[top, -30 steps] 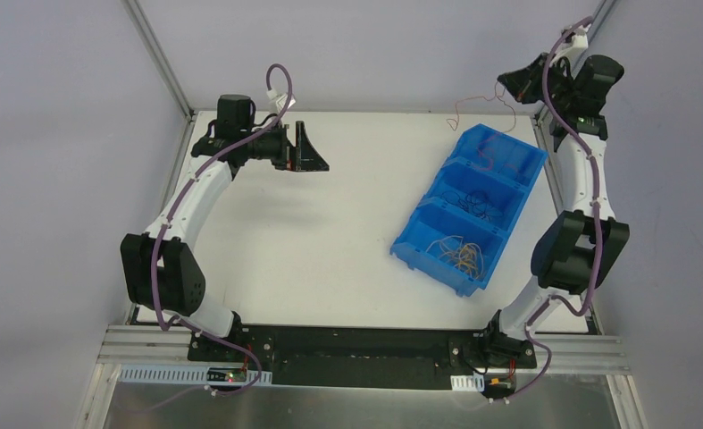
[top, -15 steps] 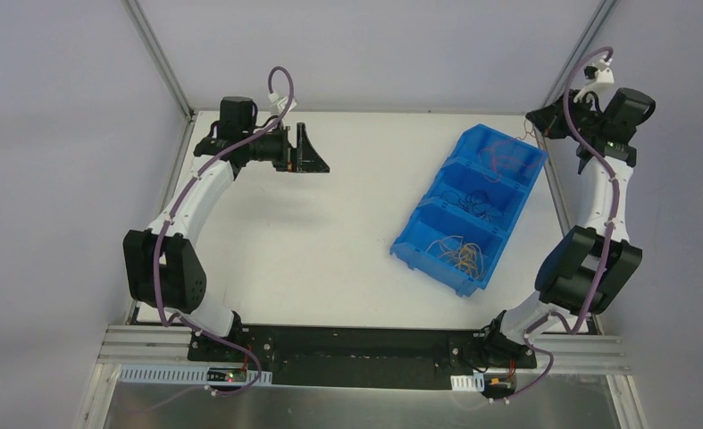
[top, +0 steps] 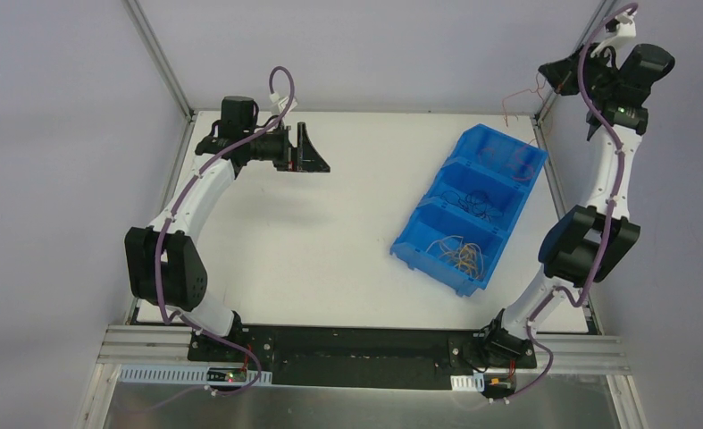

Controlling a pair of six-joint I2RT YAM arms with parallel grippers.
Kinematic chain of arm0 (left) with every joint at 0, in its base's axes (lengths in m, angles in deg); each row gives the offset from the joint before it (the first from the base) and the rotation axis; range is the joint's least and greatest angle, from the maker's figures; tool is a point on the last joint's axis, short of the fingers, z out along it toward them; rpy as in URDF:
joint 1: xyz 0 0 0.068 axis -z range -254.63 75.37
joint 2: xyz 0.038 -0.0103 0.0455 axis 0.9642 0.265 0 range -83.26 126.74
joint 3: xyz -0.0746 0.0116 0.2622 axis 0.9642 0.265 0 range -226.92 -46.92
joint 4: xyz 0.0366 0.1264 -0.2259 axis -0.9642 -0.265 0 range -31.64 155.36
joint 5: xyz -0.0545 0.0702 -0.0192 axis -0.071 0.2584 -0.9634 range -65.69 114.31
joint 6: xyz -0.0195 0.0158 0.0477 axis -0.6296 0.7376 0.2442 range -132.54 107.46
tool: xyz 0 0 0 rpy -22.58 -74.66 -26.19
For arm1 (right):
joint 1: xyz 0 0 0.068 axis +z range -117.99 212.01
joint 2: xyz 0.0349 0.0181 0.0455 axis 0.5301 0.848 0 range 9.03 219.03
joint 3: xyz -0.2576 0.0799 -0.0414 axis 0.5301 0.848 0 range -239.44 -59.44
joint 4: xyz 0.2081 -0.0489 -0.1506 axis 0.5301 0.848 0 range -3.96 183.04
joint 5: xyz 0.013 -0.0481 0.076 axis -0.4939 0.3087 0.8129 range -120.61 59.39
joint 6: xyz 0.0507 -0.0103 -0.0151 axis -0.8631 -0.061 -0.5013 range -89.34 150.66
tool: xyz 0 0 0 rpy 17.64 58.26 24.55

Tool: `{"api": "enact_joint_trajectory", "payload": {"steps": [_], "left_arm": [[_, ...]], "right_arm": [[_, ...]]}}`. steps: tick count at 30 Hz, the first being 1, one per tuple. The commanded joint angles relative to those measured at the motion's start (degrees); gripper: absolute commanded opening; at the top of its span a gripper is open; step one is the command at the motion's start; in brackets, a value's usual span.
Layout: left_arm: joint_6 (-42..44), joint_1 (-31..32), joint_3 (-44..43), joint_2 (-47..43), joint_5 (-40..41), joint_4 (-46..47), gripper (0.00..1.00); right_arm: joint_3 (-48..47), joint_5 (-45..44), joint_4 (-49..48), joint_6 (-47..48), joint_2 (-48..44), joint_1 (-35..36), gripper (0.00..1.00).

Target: Untangle the cables

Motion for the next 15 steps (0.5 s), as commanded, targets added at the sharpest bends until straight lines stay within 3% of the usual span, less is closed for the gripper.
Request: {"api": "enact_joint_trajectory", "payload": {"steps": [1, 7, 15], "left_arm": [[0.14, 0.28, -1.89, 0.07, -0.93, 1.28, 0.95], [1.66, 0.21, -1.47, -0.37, -0.43, 0.34, 0.95], [2.33, 0.14, 0.14, -0.87, 0.05, -0.05, 0.95]], "right_arm": [[-9.63, -1.30, 2.61, 0.91, 6.59, 0.55, 0.00], [-12.37, -1.21, 4.34, 1.16, 9.46, 0.55, 0.00], [1.78, 1.44, -2.31, -2.26, -1.90, 0.55, 0.00]]}}
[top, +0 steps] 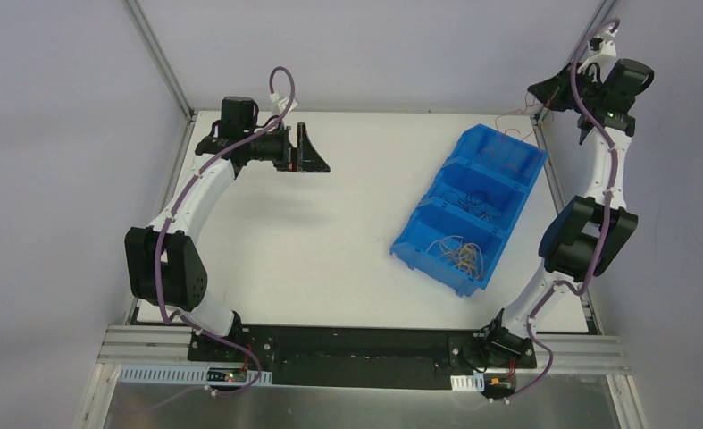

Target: Untangle the cables

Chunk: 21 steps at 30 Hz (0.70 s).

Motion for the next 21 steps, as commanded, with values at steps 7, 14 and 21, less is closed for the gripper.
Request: {"api": "enact_joint_trajectory", "payload": {"steps": [7, 14, 21], "left_arm": [[1.07, 0.13, -1.42, 0.99, -0.42, -0.01, 0.95], [1.10, 0.21, -1.87, 1.47, -0.90, 0.02, 0.95], [1.37, 0.10, -1.44, 1.19, -1.05, -0.01, 0.95]], "right_arm": [[15.43, 2.64, -8.44, -2.56, -17.23, -0.13, 0.00], [21.84, 1.74, -8.45, -0.81, -20.28, -0.13, 0.00], [23.28, -0.07, -6.07, 2.94, -18.33, 0.03, 0.00]]}}
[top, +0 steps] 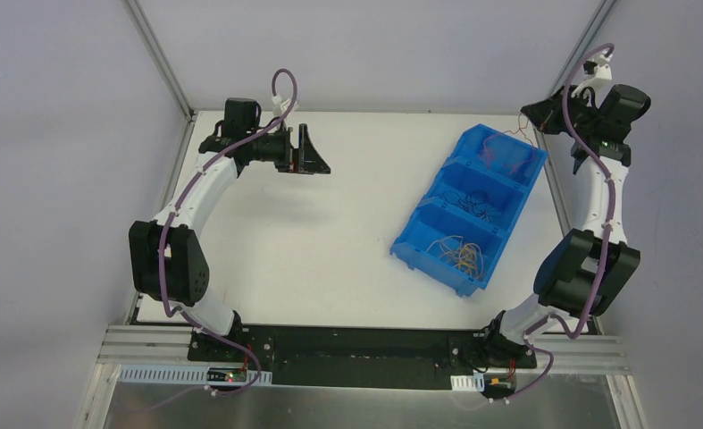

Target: Untangle the cables

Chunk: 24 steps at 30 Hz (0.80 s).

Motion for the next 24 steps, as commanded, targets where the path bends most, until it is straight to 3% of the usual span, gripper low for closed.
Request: {"api": "enact_joint_trajectory", "payload": {"steps": [1, 6, 13, 24], "left_arm": [[1.40, 0.12, -1.34, -0.75, -0.97, -0.07, 0.95], [1.79, -0.14, -1.12, -1.08, -0.97, -0.40, 0.95], [2.41, -0.42, -0.03, -1.44, -0.59, -0.50, 0.95], [3.34, -0.89, 1.46, -2.41, 2.00, -2.82, 0.99]], "right_arm": [[-0.90, -1.23, 0.00, 3.95, 0.94, 0.05, 0.00], [-3.54, -7.35, 3.32, 9.31, 4.12, 0.36, 0.00], [-7.03, -9.12, 20.37, 26.03, 10.18, 3.78, 0.00], [-6.34, -15.52, 20.60, 27.85, 15.63, 10.07, 0.03]]}}
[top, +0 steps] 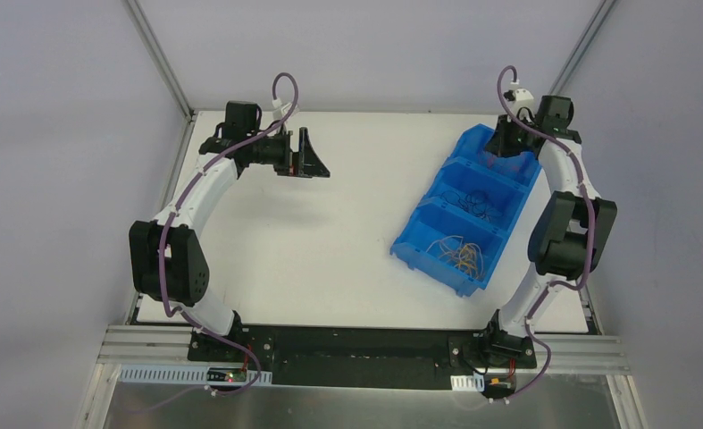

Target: Untangle the cables

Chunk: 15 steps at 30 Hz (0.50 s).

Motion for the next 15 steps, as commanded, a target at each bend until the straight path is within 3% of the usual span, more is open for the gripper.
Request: {"api": "enact_joint_trajectory", "payload": {"steps": [1, 3, 12, 15], "left_arm": [[2.91, -0.93, 0.57, -2.48, 2.13, -2.56, 0.99], [5.48, -1.41, -0.82, -2.40, 4.13, -4.57, 0.99], [9.79, -4.88, -8.68, 1.13, 8.94, -8.81, 0.99], [8.77, -5.02, -11.71, 2.46, 12.76, -10.43, 0.99]], "right_arm": [[-3.14, -3.10, 2.87, 2.08, 1.47, 0.52, 0.13], [-5.51, -3.62, 5.92, 2.02, 1.89, 1.05, 0.34], [-14.27, -1.66, 12.63, -1.72, -2.26, 1.15, 0.59], [-15.56, -0.15, 13.90, -5.31, -4.94, 1.13, 0.73]]}}
